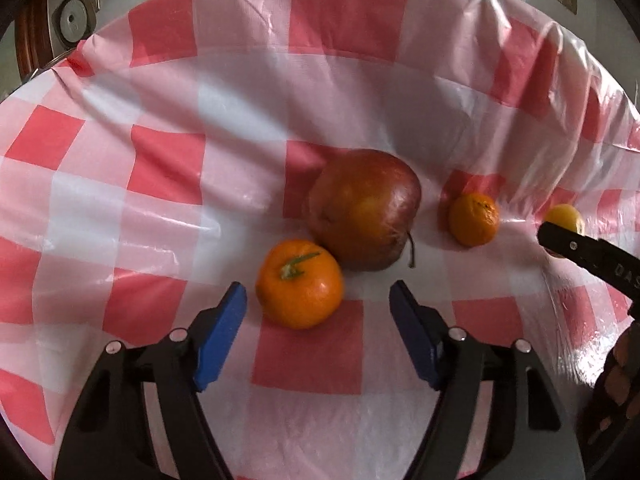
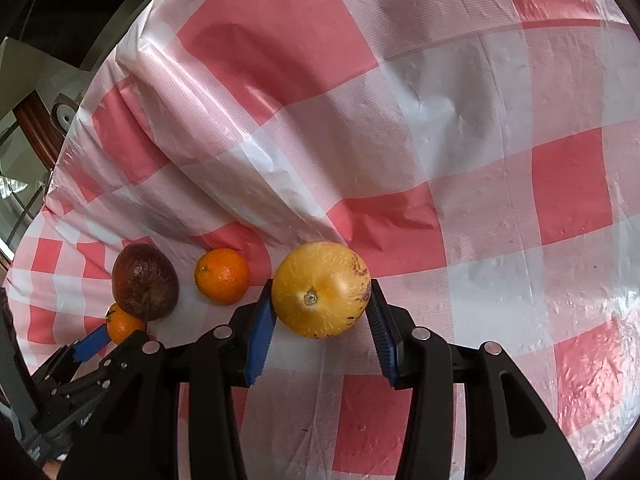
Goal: Organize fruits
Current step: 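Grasp the yellow striped melon with the right tool while the left tool grasps a mandarin, then carry the mandarin in the left tool over the box while the right tool carries the melon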
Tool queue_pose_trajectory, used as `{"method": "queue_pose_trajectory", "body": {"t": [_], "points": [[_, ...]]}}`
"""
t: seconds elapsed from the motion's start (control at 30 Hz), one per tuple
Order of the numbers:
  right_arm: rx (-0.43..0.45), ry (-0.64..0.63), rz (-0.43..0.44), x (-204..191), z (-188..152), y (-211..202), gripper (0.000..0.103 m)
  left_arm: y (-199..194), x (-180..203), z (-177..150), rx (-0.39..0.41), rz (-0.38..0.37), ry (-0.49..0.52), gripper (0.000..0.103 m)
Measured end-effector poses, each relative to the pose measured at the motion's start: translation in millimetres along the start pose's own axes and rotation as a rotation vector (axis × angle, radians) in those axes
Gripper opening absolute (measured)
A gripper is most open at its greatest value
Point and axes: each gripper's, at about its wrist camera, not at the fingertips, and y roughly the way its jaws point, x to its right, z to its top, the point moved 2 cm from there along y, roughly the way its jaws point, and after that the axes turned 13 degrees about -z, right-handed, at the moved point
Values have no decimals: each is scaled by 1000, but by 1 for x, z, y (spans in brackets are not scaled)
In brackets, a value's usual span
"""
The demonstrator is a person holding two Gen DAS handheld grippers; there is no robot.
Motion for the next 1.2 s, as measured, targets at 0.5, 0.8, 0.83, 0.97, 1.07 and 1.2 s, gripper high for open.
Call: {"method": "queue_pose_trajectory", "body": {"t": [0.5,0.8,0.83,0.97,1.07,1.2], "points": [[-10,-4,10,-20,-4,14,44,-6,-22,-6,-6,-4,-3,44],[-3,18,32,-11,-2,12,44,-83,-16,-39,225,-73,-221,44],[-2,20,33,-9,-2,12,44,-87,-12,-47,222,-69,-221,44],[0,22,34,-6,-2,10,44,-87,11,-69,169,-104,-282,44],[1,19,33,-5,-2,8,44,-86,12,-85,120,-105,-289,44],[2,18,32,-7,-3,6,44,-77,14,-92,99,-139,-310,44]]}}
